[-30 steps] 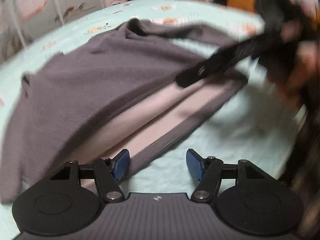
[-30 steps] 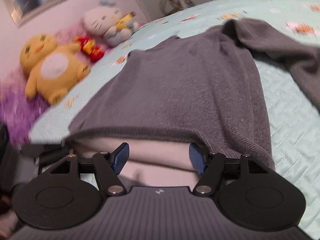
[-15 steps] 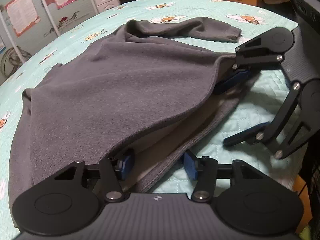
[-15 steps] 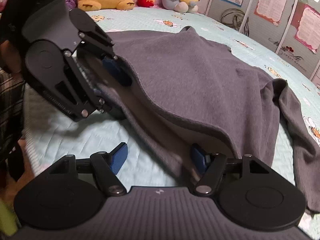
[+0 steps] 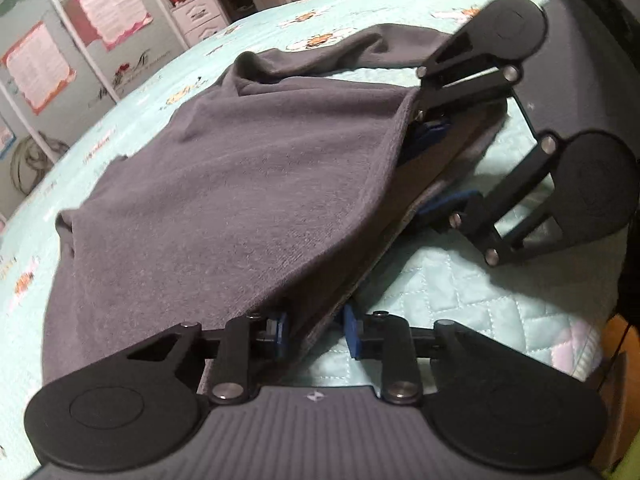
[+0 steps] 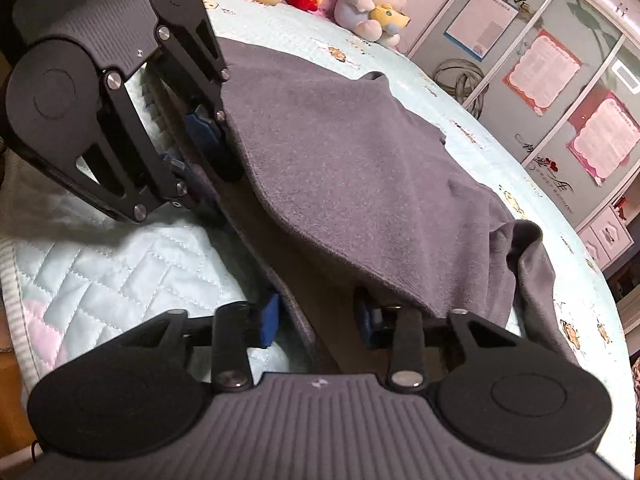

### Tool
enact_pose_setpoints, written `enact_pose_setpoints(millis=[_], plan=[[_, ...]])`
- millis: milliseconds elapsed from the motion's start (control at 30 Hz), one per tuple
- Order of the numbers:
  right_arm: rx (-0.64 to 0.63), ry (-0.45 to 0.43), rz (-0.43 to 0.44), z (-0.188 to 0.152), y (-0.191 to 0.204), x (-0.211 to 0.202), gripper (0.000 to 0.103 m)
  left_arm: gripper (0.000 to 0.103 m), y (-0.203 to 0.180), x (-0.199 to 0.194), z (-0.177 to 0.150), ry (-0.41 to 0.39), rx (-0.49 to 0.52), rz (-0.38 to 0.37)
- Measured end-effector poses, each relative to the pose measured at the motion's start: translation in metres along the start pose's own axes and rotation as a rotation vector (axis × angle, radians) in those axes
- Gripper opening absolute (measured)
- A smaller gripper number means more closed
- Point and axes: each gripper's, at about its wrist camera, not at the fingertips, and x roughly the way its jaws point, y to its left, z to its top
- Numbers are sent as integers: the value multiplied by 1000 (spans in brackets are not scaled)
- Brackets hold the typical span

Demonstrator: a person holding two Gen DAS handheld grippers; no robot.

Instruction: Fold clothes

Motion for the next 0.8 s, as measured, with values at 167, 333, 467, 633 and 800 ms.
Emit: enact_pose_setpoints(millis=[167, 333, 467, 633, 800], plan=[[9, 13, 47, 6, -2, -7, 1, 5, 18, -3, 9, 12, -69, -26], [29, -17, 169, 3, 0, -40, 1, 1, 13, -40, -3, 6, -53, -122], [-10, -8, 208, -2, 11, -42, 1, 3, 3, -36, -17, 57, -26, -164], [19, 9, 242, 1, 14, -42, 1, 2, 3, -38, -12, 59, -20, -171], [10, 12, 253, -3, 19, -45, 1, 2, -2, -38, -18, 59, -22, -159]])
